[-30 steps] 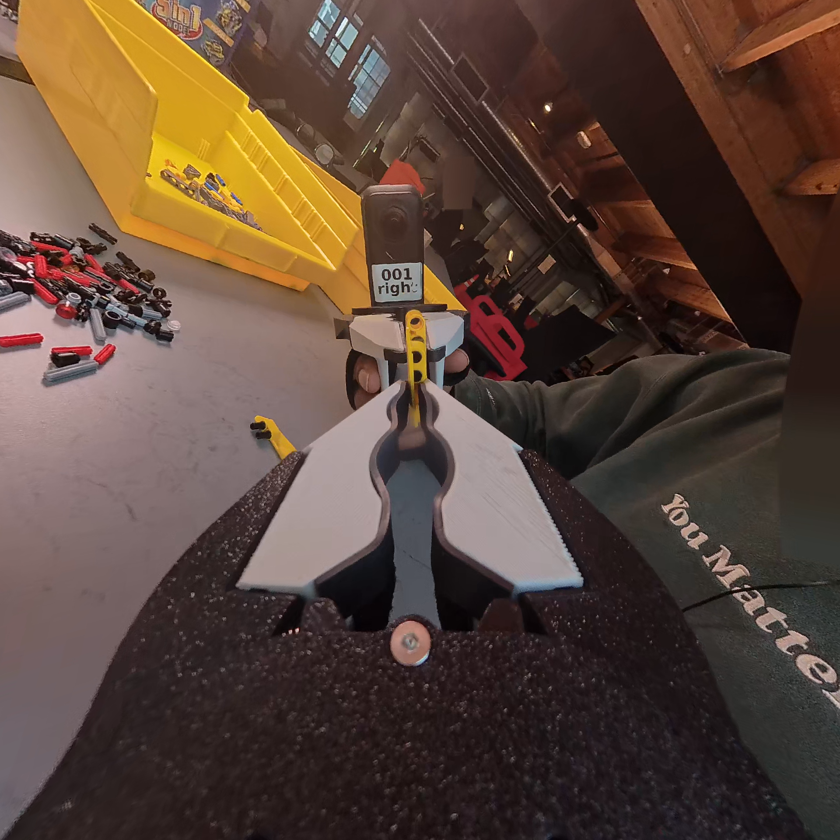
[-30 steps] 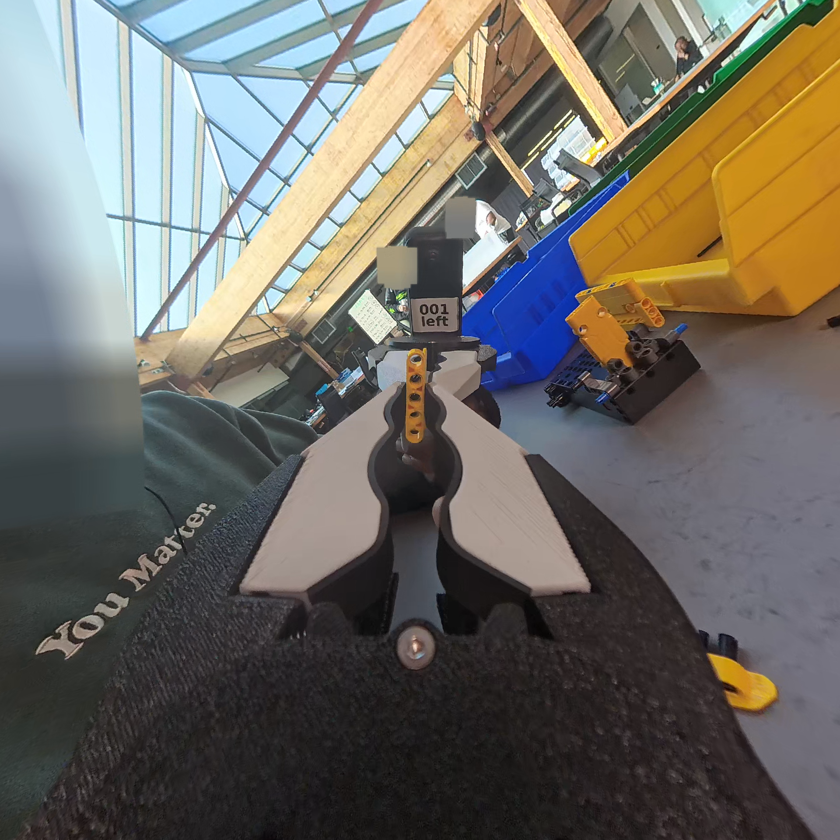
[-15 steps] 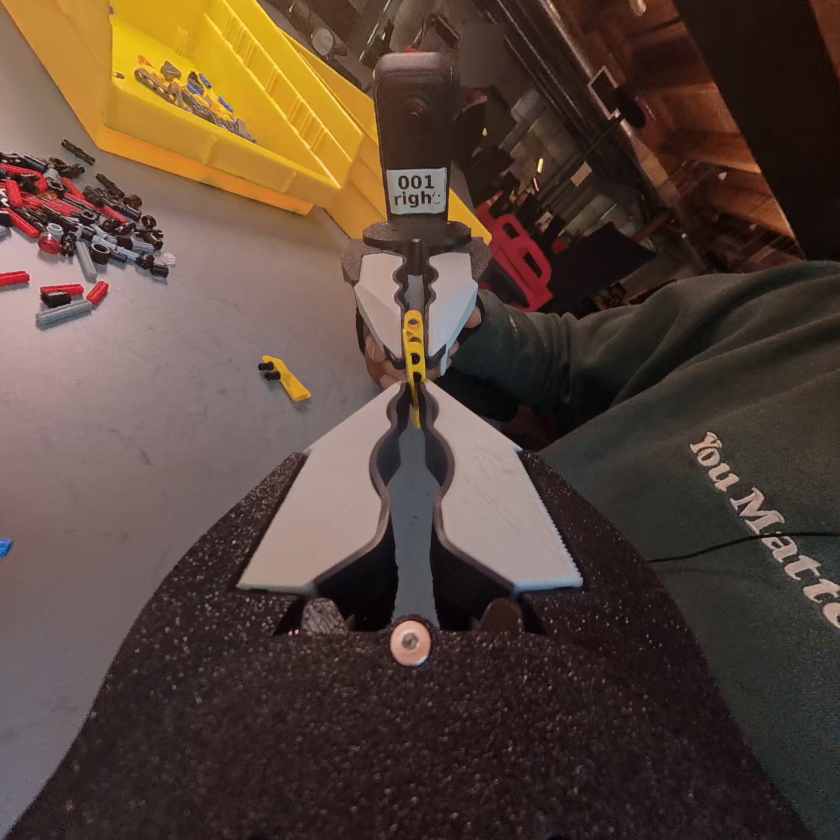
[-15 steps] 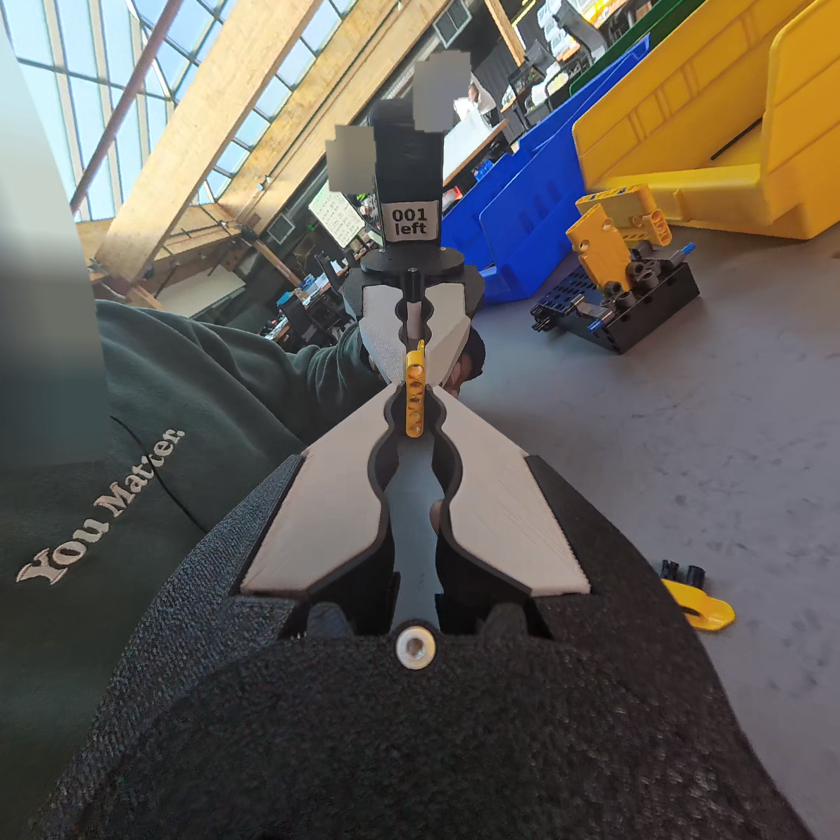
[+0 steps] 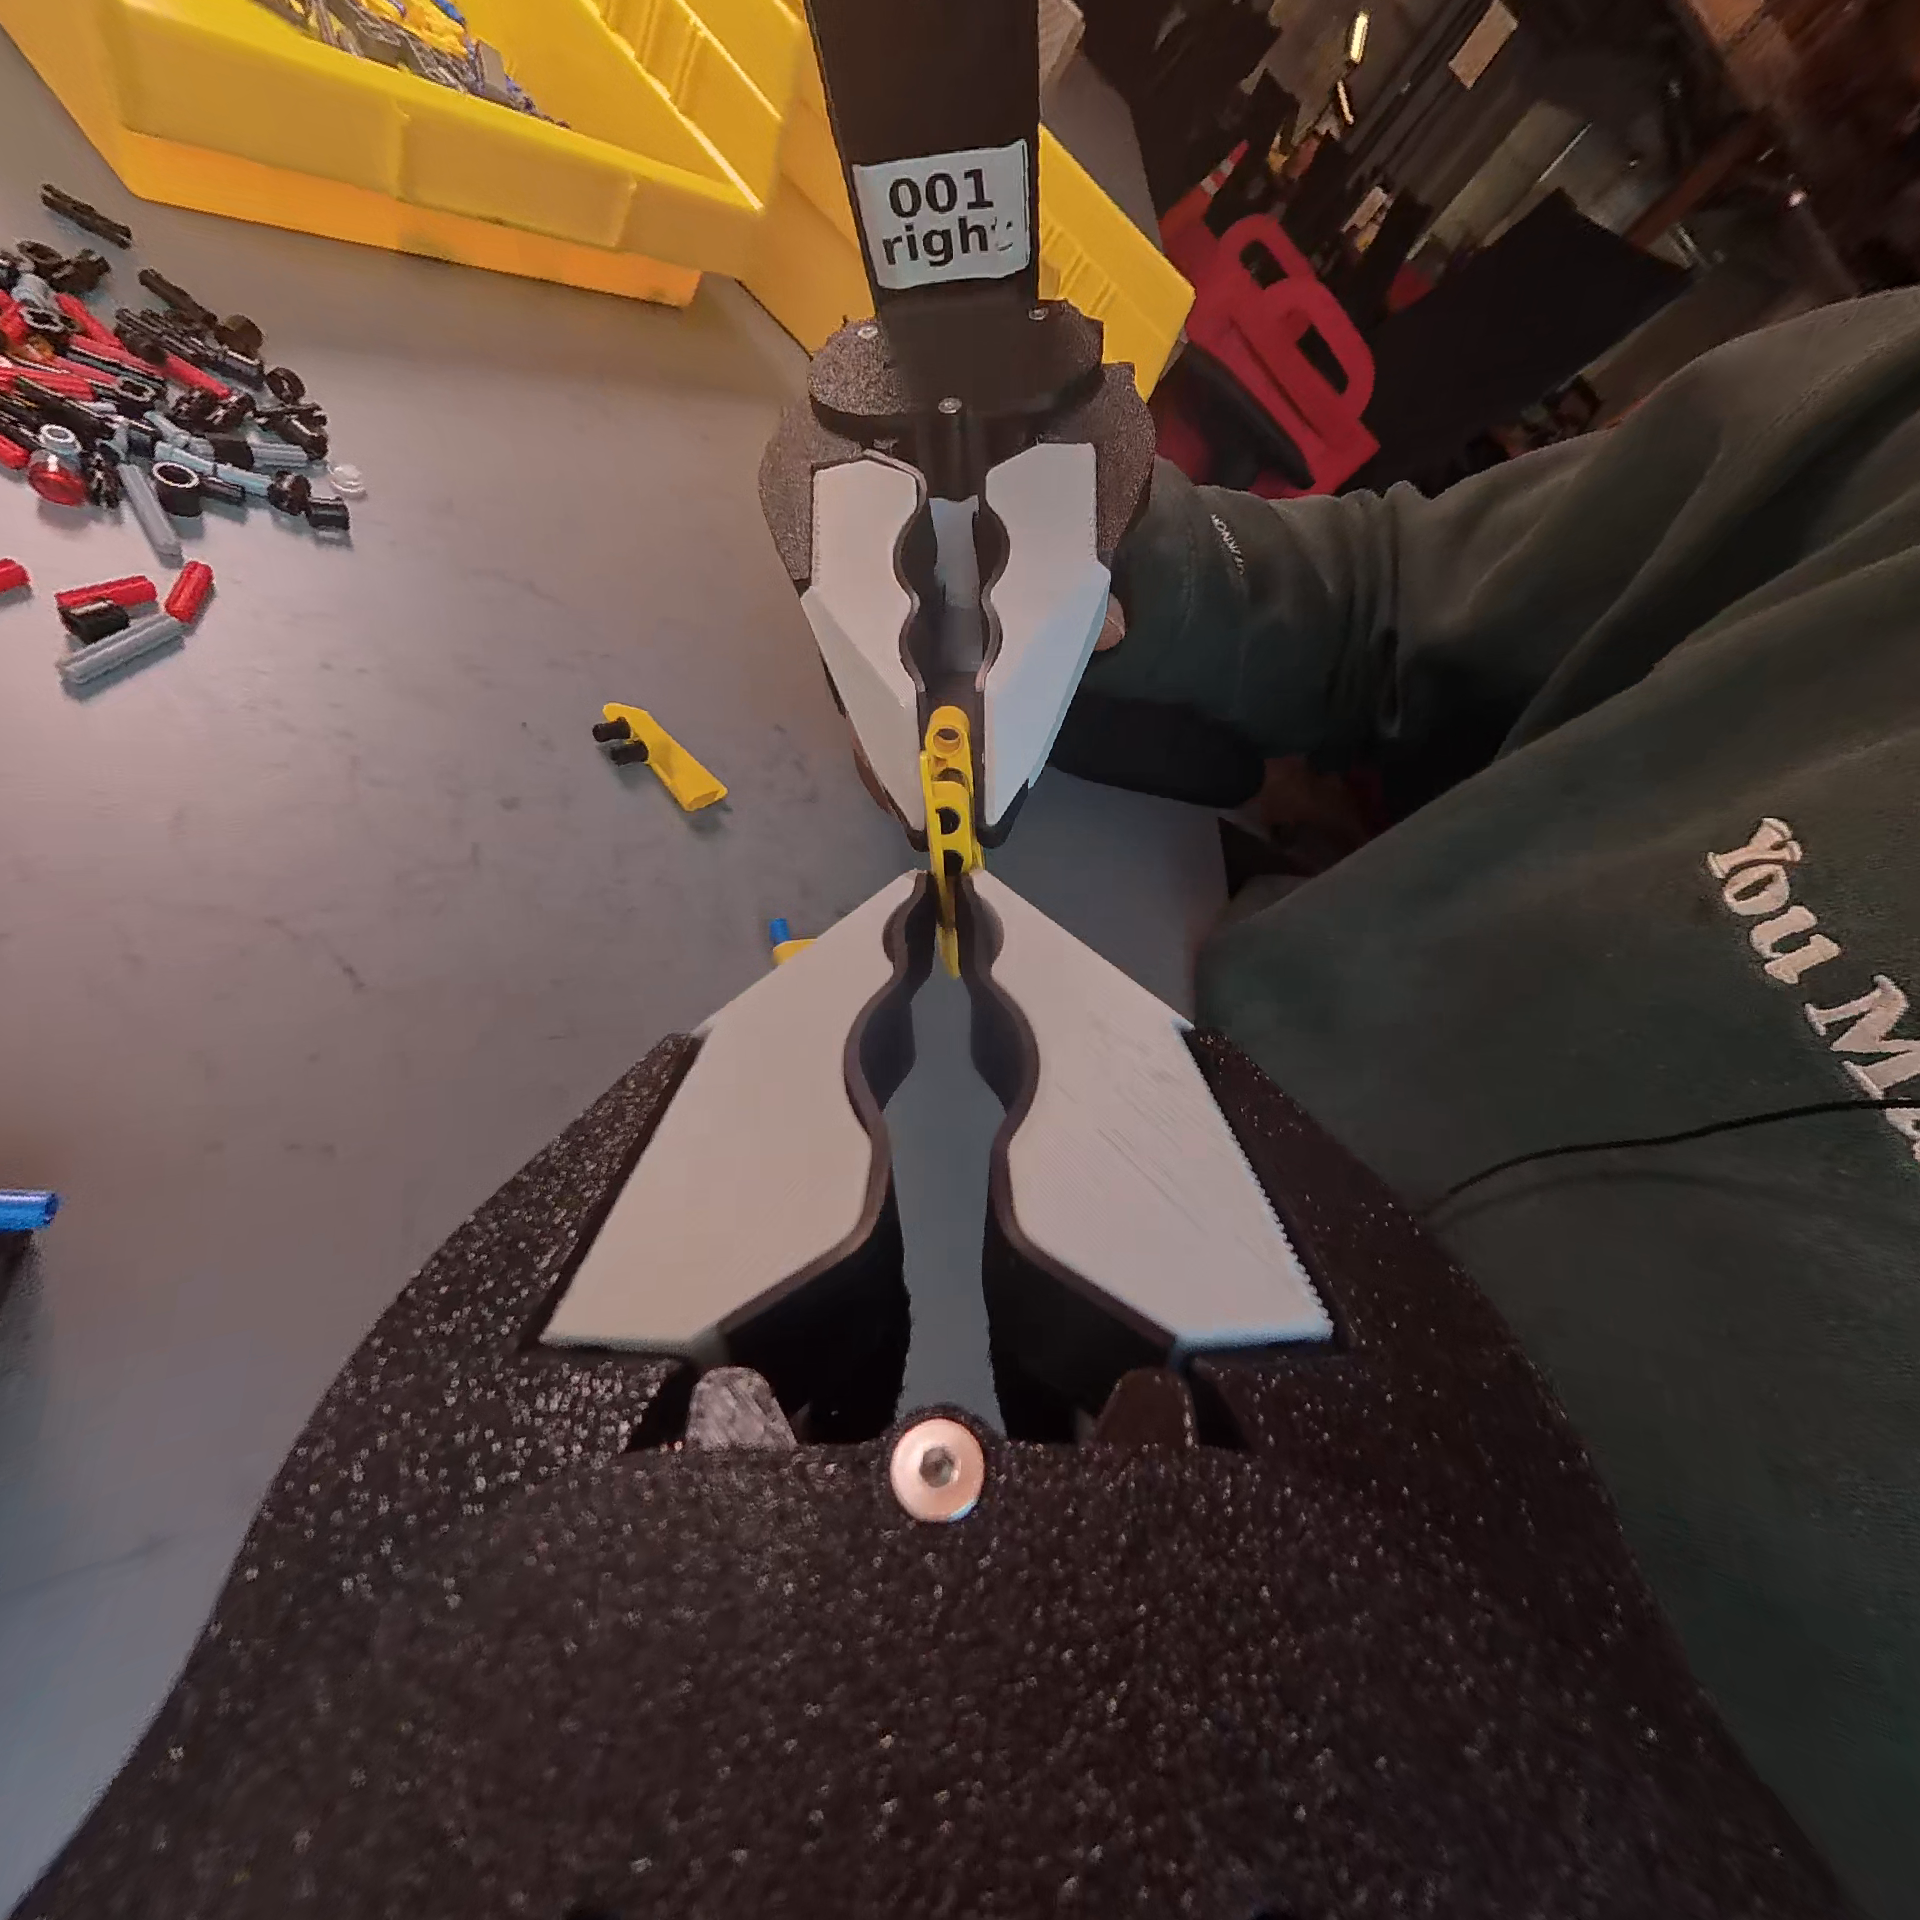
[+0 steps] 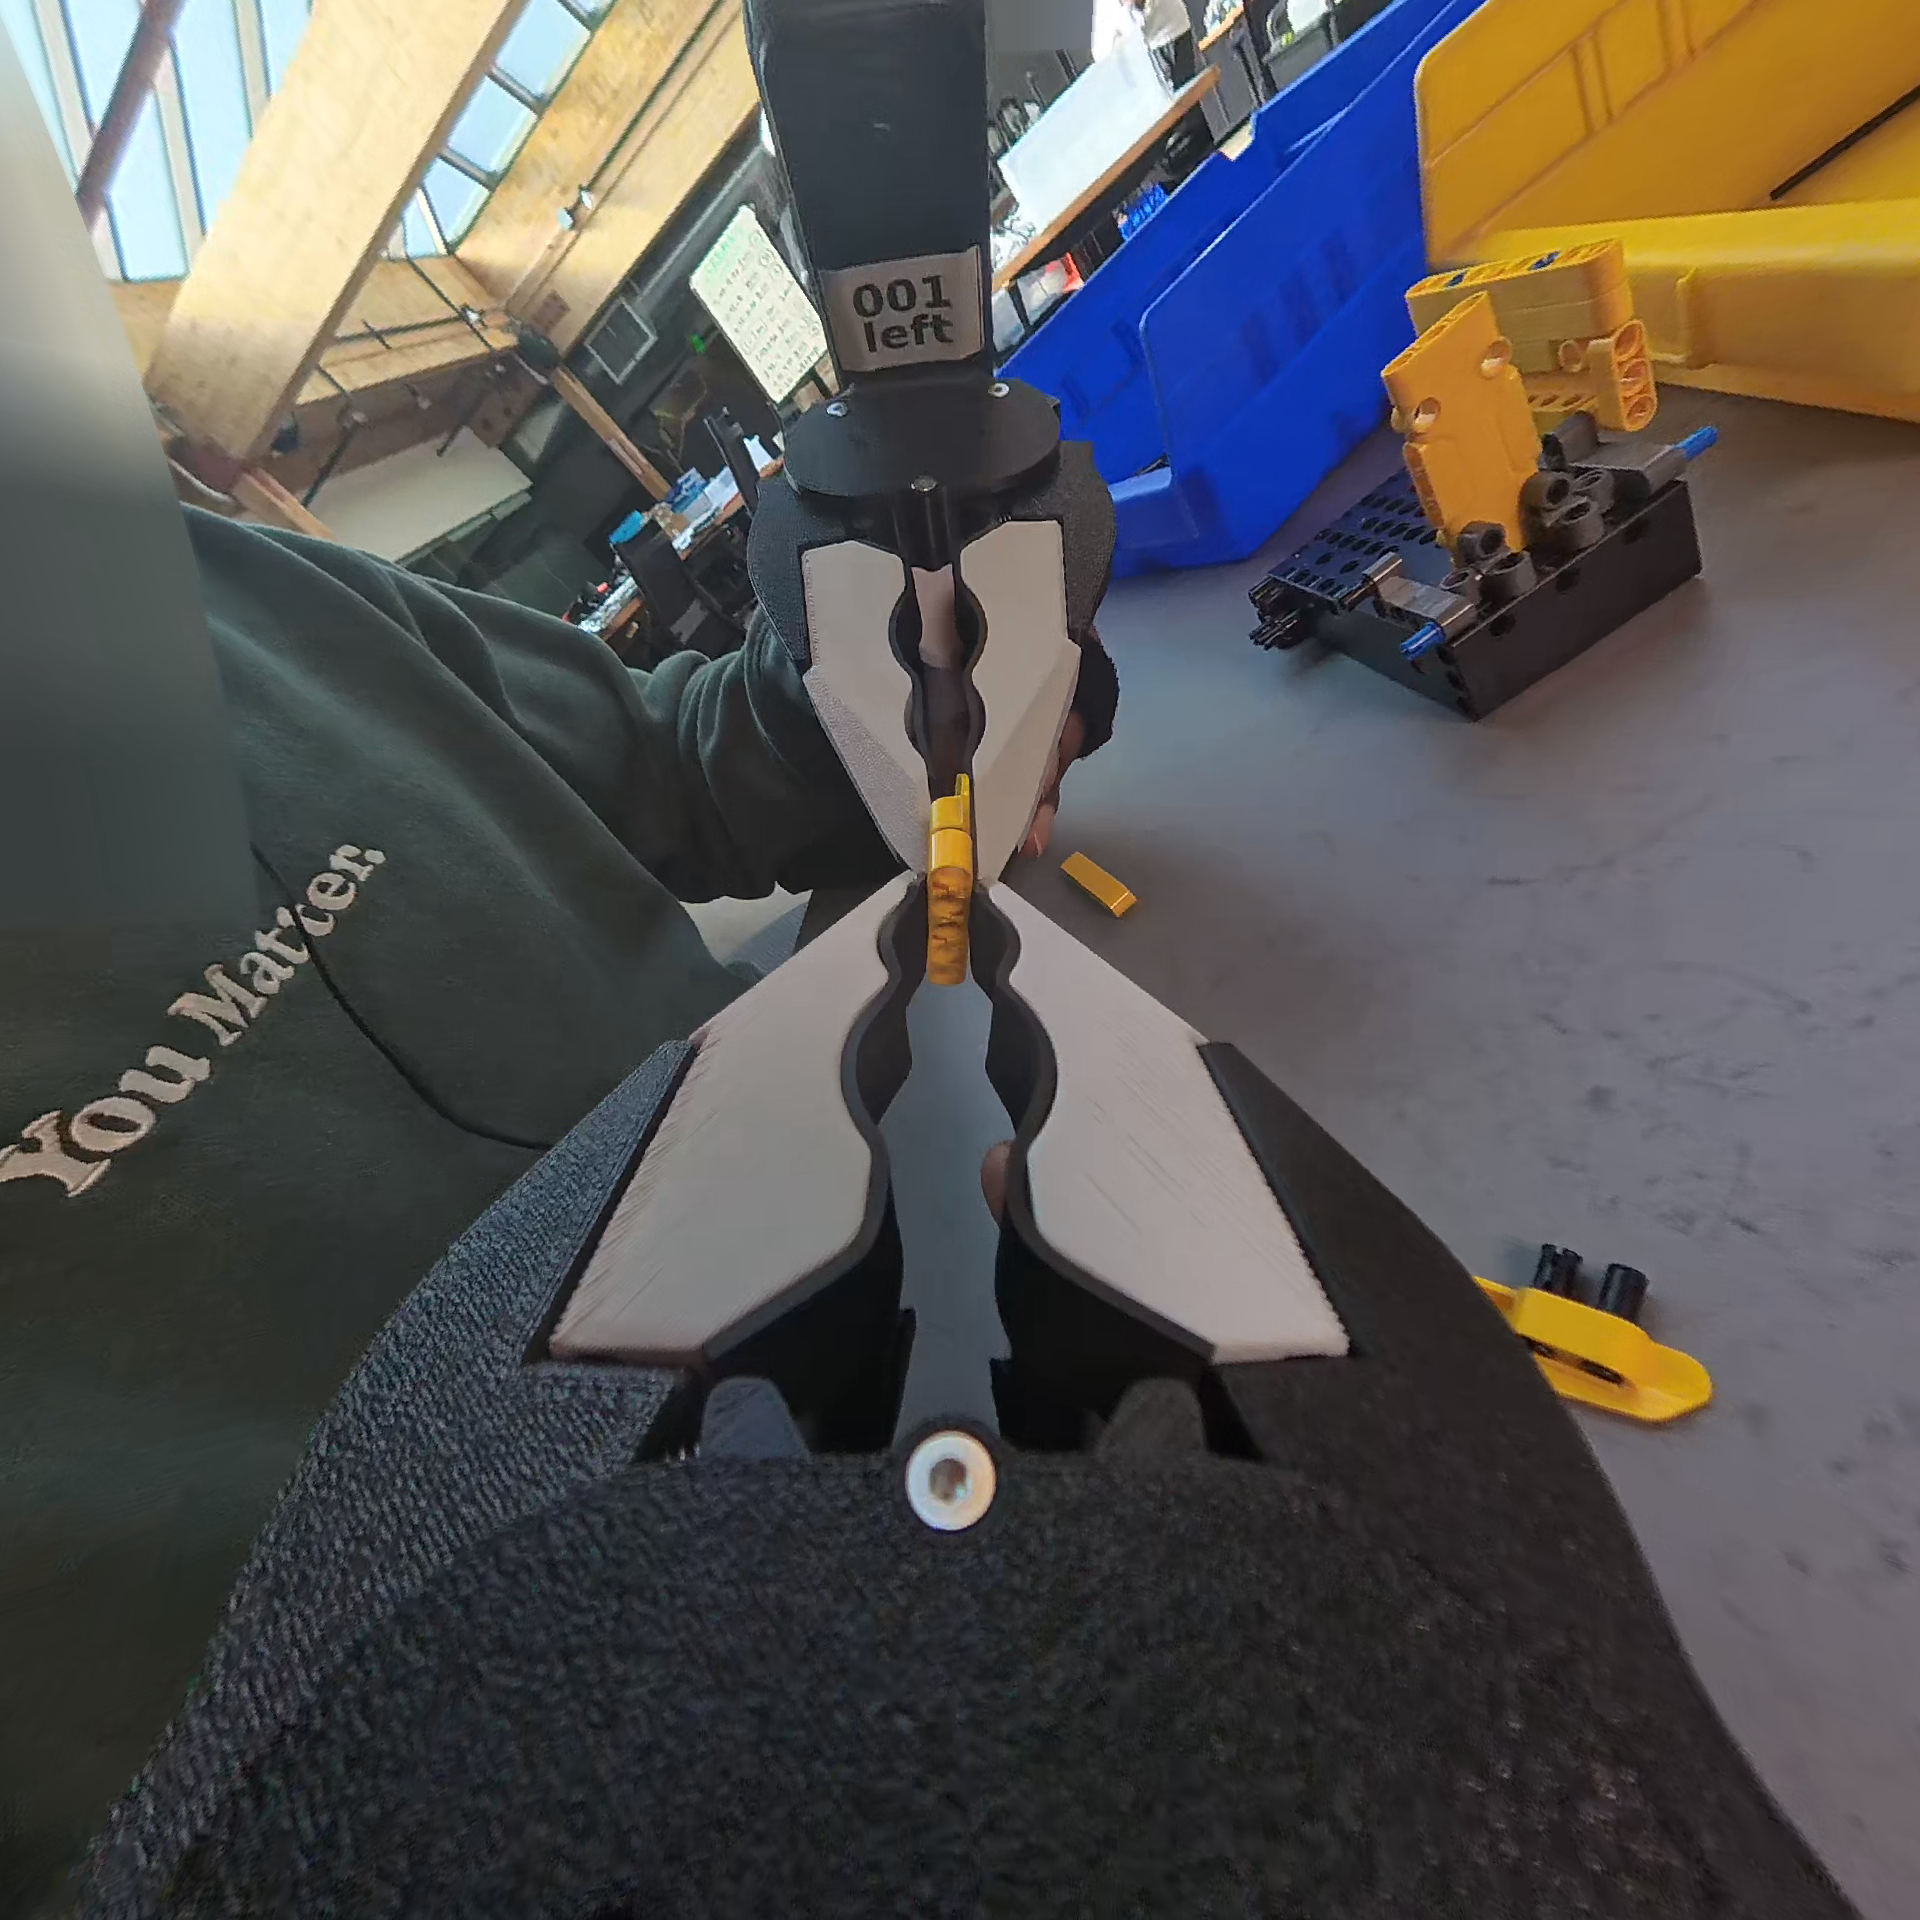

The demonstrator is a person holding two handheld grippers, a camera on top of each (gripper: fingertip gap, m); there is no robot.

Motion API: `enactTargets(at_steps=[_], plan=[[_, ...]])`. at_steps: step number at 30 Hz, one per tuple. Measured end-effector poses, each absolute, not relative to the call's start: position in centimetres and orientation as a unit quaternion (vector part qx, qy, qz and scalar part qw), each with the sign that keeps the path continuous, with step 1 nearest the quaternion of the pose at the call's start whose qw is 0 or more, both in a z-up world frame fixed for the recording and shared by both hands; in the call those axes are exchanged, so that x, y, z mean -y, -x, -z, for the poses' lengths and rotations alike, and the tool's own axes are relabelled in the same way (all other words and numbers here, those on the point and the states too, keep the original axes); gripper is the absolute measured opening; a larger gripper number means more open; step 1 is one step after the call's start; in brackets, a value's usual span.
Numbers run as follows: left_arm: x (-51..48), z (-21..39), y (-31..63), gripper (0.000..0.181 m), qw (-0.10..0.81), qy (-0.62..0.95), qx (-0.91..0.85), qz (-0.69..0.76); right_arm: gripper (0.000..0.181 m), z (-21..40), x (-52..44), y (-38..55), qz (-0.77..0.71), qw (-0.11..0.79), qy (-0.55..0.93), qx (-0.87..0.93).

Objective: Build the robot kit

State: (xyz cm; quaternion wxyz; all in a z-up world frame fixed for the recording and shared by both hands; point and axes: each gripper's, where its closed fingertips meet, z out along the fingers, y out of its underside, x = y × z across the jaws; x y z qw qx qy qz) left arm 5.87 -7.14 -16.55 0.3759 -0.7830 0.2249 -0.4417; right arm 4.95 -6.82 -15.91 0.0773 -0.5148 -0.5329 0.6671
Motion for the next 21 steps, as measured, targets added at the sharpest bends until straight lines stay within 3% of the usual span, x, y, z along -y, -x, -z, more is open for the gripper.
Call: enactTargets(at_steps=[21], plan=[[9.7,18.4,-7.2,0.002,0.342,0.779,-0.357,0.385,0.006,17.8,9.4,-6.3,-0.605,0.085,0.455,0.648]])
